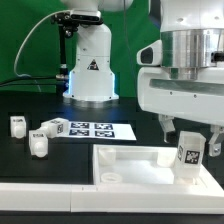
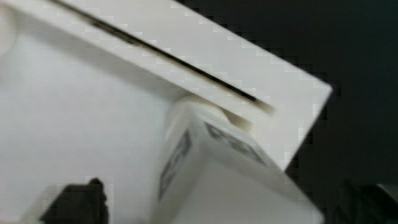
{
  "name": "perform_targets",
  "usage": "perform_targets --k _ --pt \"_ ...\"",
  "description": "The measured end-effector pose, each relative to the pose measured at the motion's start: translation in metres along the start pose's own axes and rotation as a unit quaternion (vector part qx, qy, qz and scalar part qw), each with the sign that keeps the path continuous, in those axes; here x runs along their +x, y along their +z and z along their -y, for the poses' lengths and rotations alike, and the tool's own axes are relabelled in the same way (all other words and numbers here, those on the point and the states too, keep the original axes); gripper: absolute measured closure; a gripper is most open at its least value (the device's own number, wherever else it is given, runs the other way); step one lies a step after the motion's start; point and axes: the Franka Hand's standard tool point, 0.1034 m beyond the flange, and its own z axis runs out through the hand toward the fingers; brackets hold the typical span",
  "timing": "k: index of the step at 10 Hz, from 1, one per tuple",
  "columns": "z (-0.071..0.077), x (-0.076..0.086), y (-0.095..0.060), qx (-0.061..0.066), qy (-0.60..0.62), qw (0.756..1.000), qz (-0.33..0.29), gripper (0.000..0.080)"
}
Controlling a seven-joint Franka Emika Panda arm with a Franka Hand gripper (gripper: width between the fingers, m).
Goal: Assemble one leg
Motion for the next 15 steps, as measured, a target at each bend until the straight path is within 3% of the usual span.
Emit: perform_targets --k 2,3,5,6,7,8,9,10,13,15 --pt "-0.001 0.003 0.0 -0.004 -0.099 0.995 -0.004 0.0151" --pt "-0.002 0.002 0.0 -0.015 -0.169 0.985 -0.007 0.0151" --pt "-0.001 -0.012 0.008 -0.057 -0.368 0.928 0.013 0.0151" --pt "0.0 -0.01 0.008 -0.054 -0.344 0.937 0.01 0.0151" --pt "0.0 -0.009 0.008 -0.055 -0.331 0.942 0.008 0.0285" --pt "-0.001 -0.009 0.008 -0.056 -0.325 0.944 0.008 0.0285" --pt "-0.001 -0.009 0.009 -0.056 -0.289 0.956 0.006 0.0424" --pt "-0.001 -0.009 0.009 -0.056 -0.252 0.966 0.004 0.0514" --pt "-0.001 -0.008 0.009 -0.055 -0.087 0.995 -0.005 0.0514" --pt "0.001 -0.008 0.01 -0.048 0.058 0.997 -0.012 0.0514"
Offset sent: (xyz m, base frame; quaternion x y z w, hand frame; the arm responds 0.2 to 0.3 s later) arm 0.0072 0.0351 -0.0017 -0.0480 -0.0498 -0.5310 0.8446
